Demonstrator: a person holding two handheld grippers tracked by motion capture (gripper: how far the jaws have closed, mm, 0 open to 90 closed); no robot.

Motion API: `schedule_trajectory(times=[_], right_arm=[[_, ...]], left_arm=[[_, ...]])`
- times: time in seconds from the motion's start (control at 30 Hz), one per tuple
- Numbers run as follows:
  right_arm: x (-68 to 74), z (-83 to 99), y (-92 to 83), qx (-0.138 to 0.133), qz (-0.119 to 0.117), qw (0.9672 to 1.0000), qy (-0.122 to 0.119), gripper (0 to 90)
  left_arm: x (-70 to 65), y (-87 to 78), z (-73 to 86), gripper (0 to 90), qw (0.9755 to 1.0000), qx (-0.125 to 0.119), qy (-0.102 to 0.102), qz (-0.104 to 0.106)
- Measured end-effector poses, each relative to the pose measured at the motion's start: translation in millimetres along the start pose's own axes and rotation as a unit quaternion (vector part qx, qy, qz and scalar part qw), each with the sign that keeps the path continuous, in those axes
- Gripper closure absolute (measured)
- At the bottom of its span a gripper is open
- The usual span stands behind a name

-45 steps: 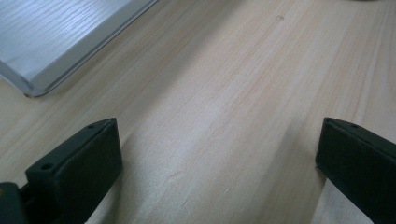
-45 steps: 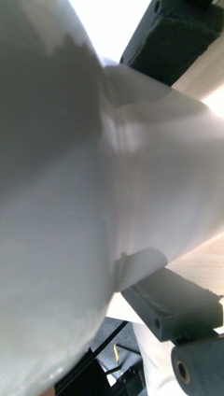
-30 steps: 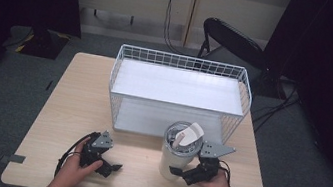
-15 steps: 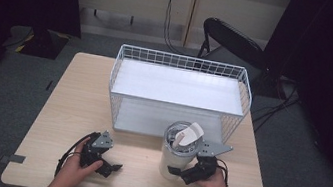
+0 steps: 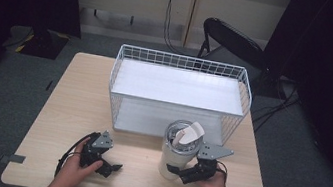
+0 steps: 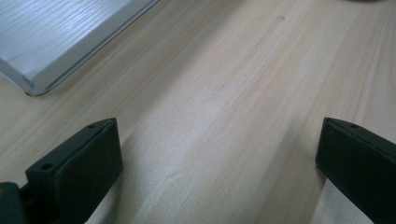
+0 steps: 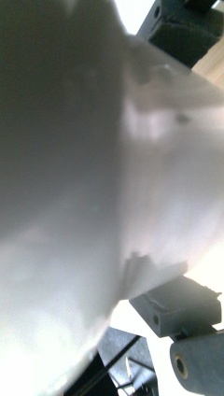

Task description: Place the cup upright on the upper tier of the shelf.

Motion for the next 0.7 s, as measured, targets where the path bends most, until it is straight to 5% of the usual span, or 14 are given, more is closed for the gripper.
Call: schedule_trajectory(times=[0.3, 0.7], right_arm=[[-2.7, -4.5, -6.9, -0.015, 0.008, 0.9995, 0.027, 10.1], [-5.2, -30.0, -24.7, -0.019, 0.033, 0.9991, 0.017, 10.2]], left_arm=[[0.0, 0.0, 0.0, 0.0, 1.0000, 0.000, 0.000, 0.000], [0.0, 0.0, 0.0, 0.0, 1.0000, 0.000, 0.000, 0.000]])
Point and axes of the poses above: each handheld gripper's, and its own axes: y roughly forward along the jaws, z roughly out of its underside, x roughly to its left, the point moved 3 cm from there along y, roughly forward along the jaws, and after that the axes turned 11 degrees about y, right-handed, at the moved point
